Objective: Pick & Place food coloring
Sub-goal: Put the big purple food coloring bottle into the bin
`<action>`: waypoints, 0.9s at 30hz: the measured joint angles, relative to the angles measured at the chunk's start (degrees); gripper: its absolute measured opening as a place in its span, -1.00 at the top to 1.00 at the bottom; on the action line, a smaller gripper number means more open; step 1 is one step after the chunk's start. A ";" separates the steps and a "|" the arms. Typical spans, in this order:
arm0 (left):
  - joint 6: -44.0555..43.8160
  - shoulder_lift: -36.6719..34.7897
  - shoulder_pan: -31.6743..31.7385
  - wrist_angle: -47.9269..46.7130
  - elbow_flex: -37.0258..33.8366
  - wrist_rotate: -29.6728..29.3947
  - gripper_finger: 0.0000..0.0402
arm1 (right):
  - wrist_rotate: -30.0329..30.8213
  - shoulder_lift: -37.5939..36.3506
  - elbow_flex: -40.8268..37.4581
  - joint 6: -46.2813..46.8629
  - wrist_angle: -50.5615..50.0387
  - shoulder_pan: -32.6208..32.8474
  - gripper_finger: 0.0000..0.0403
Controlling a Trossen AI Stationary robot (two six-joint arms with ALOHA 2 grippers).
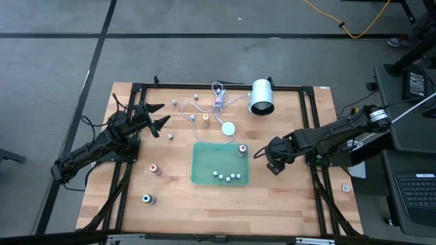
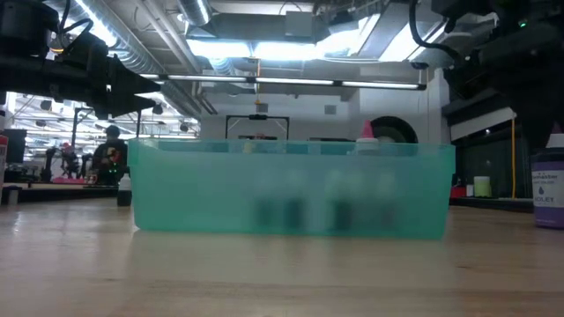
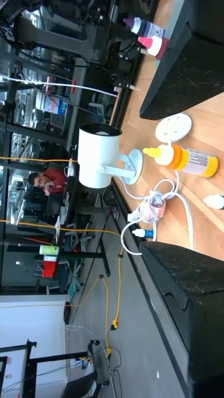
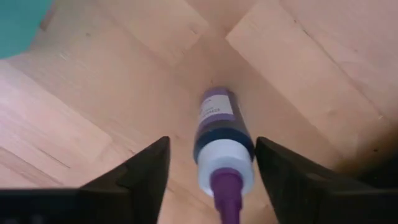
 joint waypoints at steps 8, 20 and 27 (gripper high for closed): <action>0.00 -0.01 0.01 0.00 -0.02 0.01 -0.66 | -1.36 0.00 0.00 1.08 0.00 0.00 0.26; 0.00 -0.02 0.00 0.00 -0.02 0.01 -0.66 | 0.63 2.02 8.51 -4.48 -5.99 -0.10 0.37; 0.00 -0.02 0.00 0.00 0.00 0.00 -0.66 | 0.65 8.27 22.00 -13.43 -15.60 -2.09 0.39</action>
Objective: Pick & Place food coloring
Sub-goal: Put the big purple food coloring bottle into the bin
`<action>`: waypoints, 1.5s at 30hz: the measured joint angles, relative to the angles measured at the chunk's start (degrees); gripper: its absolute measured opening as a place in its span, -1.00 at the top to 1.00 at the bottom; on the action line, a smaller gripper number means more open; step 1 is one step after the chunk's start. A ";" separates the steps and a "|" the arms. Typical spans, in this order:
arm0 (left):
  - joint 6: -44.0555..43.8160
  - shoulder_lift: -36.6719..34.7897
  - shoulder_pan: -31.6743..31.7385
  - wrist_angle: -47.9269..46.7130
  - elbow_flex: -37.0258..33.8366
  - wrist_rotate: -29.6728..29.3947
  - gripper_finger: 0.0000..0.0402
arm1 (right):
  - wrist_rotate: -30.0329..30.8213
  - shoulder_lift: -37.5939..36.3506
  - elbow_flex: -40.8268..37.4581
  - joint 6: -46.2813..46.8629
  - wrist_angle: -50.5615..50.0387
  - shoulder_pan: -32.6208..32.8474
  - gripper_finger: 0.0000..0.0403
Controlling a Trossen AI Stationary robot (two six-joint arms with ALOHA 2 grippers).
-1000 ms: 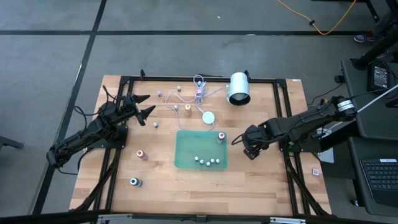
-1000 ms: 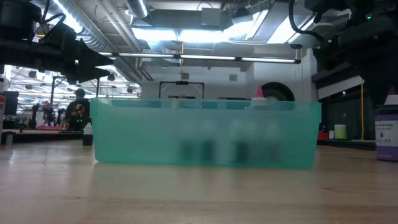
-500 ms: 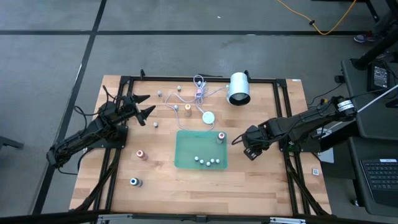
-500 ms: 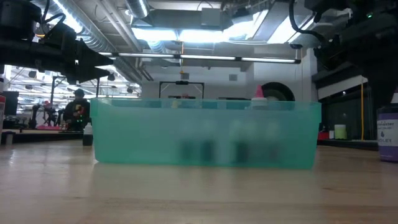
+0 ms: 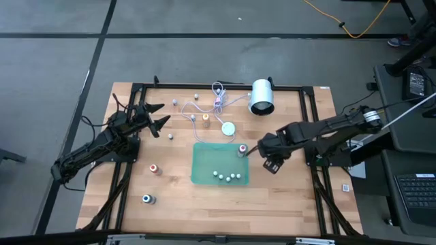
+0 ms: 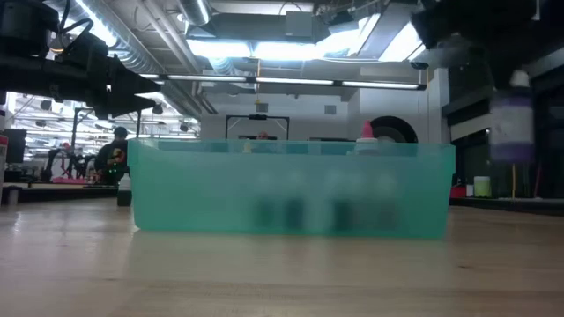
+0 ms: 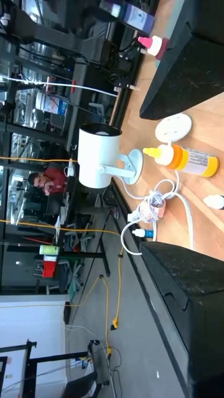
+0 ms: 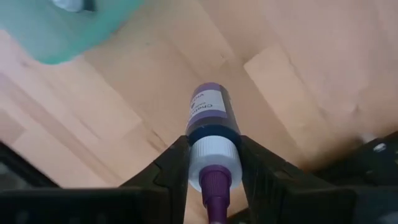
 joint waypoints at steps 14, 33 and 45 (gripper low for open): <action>0.00 0.00 0.02 0.00 0.00 0.01 -0.66 | -0.82 19.75 32.95 -18.05 -10.67 -2.55 0.37; 0.00 0.01 0.00 0.00 0.00 0.00 -0.66 | -1.50 38.86 50.07 -31.84 -10.28 -8.96 0.37; 0.00 0.02 0.01 0.00 0.00 0.00 -0.66 | -0.83 41.06 43.88 -35.10 -3.52 -12.89 0.37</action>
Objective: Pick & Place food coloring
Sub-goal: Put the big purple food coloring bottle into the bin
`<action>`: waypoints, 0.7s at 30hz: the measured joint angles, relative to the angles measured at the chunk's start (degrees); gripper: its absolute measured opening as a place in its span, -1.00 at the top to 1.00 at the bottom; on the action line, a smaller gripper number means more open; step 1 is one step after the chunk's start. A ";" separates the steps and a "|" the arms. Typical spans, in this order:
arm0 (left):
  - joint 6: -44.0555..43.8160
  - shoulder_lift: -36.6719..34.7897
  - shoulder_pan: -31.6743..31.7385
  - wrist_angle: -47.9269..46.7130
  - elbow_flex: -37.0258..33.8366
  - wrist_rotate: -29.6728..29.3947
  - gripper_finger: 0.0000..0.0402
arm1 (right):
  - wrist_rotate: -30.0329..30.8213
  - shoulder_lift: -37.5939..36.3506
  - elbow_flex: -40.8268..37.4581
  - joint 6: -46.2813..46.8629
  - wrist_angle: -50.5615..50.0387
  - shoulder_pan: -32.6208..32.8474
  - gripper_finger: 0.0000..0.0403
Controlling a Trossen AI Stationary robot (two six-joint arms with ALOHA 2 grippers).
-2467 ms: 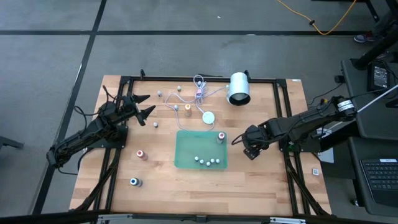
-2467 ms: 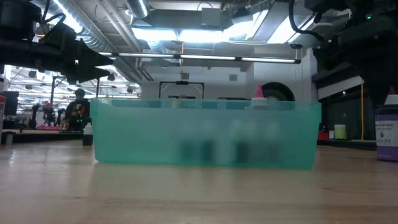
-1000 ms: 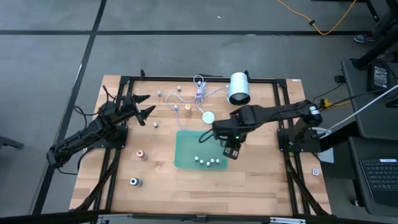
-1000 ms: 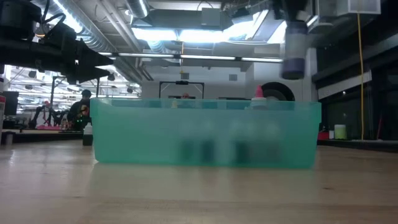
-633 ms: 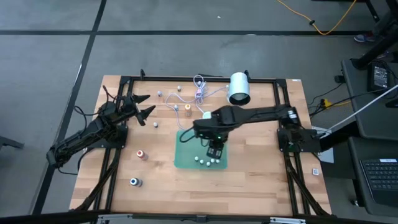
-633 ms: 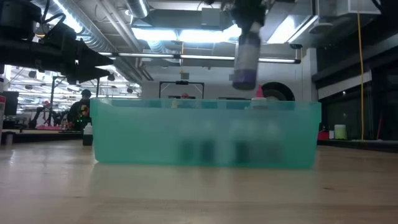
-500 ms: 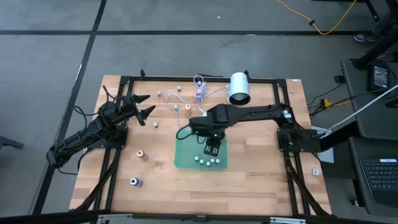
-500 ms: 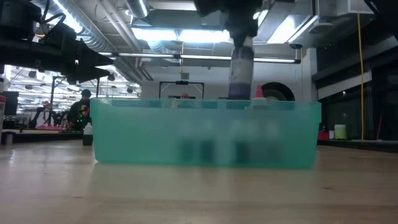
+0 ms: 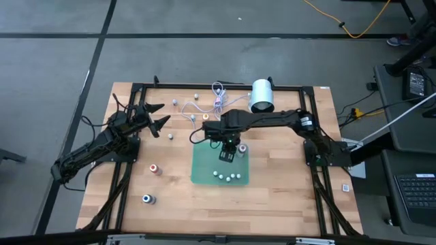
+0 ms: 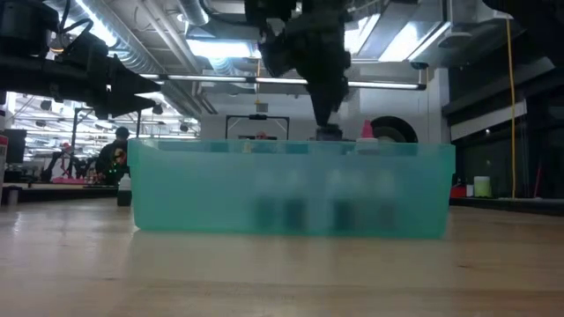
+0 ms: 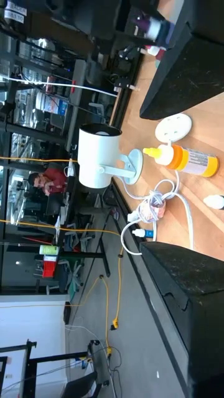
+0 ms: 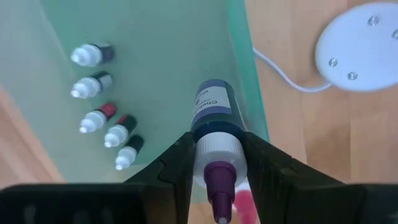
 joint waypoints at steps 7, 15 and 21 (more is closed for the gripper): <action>0.00 -0.01 0.00 0.00 0.00 0.02 -0.66 | -0.26 0.00 -3.55 -0.20 1.74 -0.95 0.37; 0.00 0.00 -0.01 0.00 0.00 0.00 -0.66 | -0.26 -0.02 -4.09 0.28 1.98 -1.17 0.33; 0.00 -0.02 0.01 0.00 0.00 0.00 -0.66 | -0.26 -0.03 -4.09 0.43 1.98 -1.19 0.18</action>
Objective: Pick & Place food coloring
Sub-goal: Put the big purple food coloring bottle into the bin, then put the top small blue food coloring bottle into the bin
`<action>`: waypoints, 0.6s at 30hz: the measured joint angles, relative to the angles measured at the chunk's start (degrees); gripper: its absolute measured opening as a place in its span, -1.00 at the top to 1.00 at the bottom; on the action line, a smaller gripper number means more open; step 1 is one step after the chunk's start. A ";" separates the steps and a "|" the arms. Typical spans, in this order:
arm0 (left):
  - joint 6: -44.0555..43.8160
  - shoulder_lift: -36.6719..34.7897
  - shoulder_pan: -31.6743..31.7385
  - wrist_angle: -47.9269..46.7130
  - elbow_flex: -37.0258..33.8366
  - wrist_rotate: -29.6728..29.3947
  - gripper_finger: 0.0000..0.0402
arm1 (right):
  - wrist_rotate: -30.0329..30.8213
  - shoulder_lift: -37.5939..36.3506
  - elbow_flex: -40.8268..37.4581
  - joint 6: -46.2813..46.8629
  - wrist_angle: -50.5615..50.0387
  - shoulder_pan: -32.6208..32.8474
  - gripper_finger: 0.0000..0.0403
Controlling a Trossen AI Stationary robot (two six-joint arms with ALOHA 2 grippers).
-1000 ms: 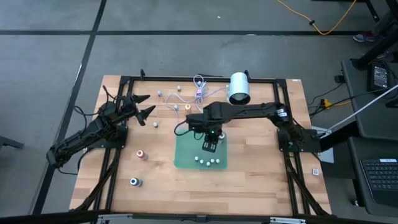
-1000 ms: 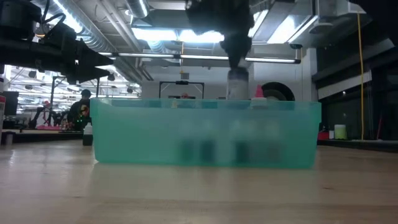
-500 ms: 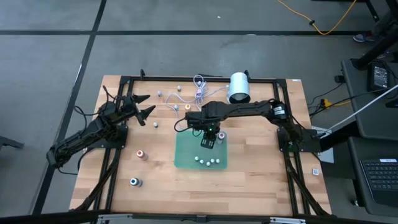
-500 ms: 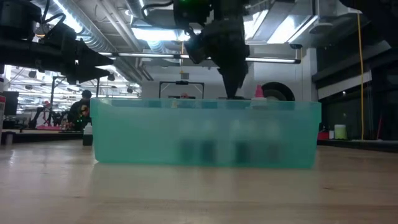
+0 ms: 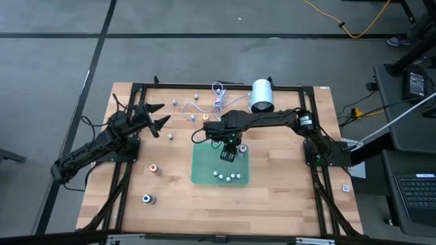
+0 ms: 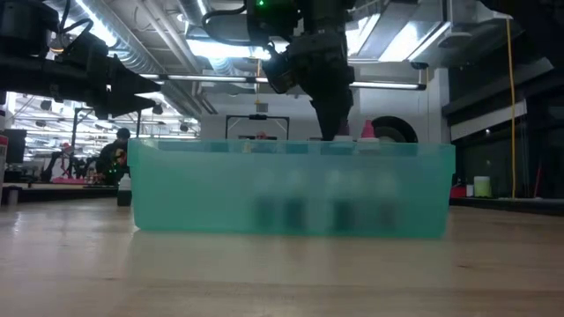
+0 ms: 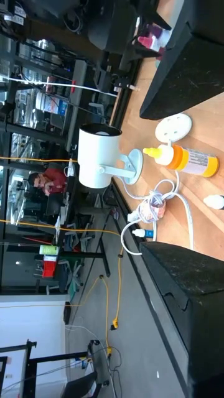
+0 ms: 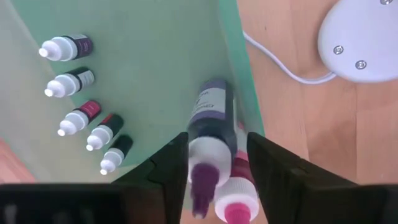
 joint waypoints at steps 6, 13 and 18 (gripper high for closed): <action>0.00 0.00 0.00 0.00 -0.02 0.01 -0.66 | 0.00 -0.01 0.00 1.14 0.00 0.00 0.11; 0.00 0.00 0.00 0.00 -0.01 0.02 -0.66 | 0.03 -0.05 1.68 1.34 -0.68 0.00 0.10; 0.00 0.00 -0.01 0.00 -0.01 0.02 -0.66 | 0.15 -0.05 4.01 1.25 -0.73 -0.18 0.10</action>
